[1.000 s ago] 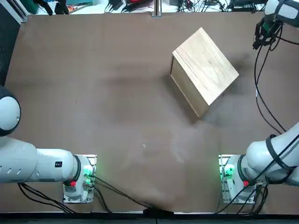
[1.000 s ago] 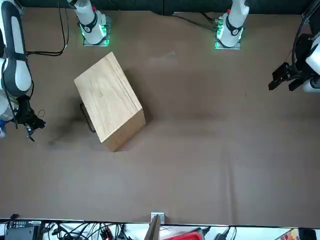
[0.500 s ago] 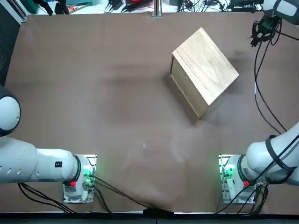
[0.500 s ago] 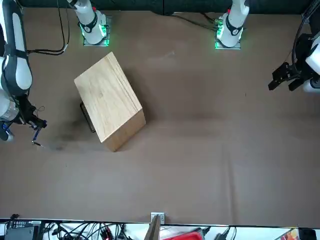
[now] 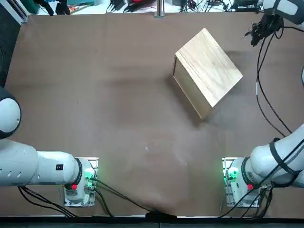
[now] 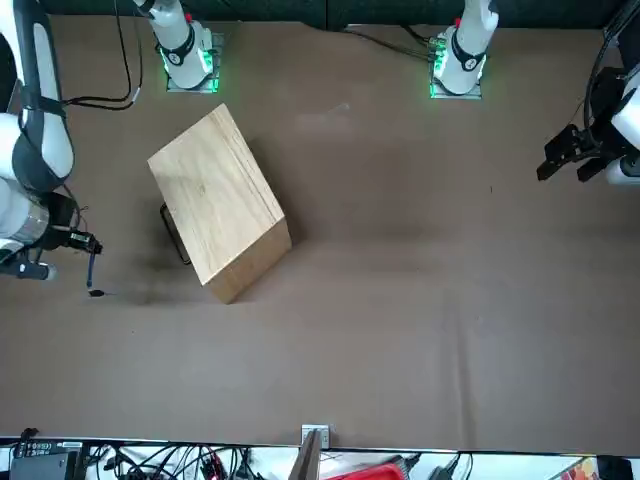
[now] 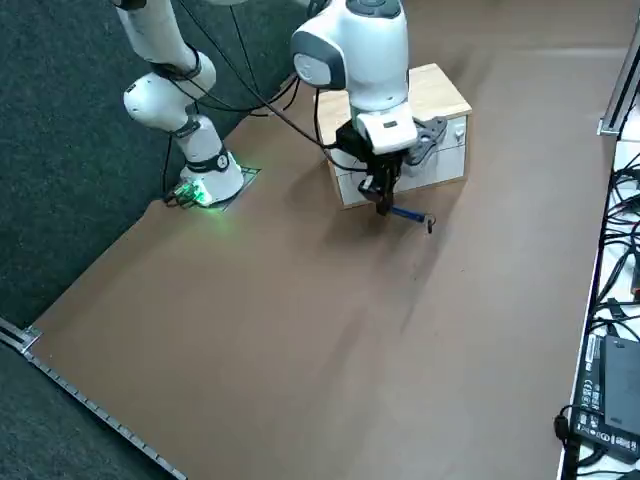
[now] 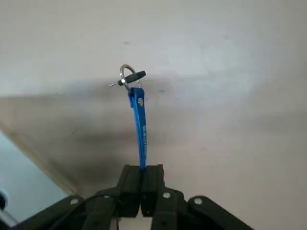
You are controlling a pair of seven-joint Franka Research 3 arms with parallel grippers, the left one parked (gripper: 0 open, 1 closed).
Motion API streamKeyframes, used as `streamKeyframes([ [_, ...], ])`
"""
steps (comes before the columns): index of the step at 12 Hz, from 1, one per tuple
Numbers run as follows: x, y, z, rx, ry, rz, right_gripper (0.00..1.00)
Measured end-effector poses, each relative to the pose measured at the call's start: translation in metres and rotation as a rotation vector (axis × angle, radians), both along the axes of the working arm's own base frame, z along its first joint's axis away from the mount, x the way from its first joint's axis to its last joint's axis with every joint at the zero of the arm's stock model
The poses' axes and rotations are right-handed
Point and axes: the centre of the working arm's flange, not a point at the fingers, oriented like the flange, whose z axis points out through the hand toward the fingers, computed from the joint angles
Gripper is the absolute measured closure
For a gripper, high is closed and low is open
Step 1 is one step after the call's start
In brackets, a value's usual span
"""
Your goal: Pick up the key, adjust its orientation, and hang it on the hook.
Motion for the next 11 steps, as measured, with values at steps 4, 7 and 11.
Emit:
streamKeyframes([
  [4, 0.01, 0.045, 0.0, 0.003, -0.006, 0.251, 0.96],
  [7, 0.026, 0.087, -0.002, -0.009, -0.023, 0.498, 0.96],
  [11, 0.043, 0.113, -0.009, -0.005, -0.034, 0.714, 0.96],
])
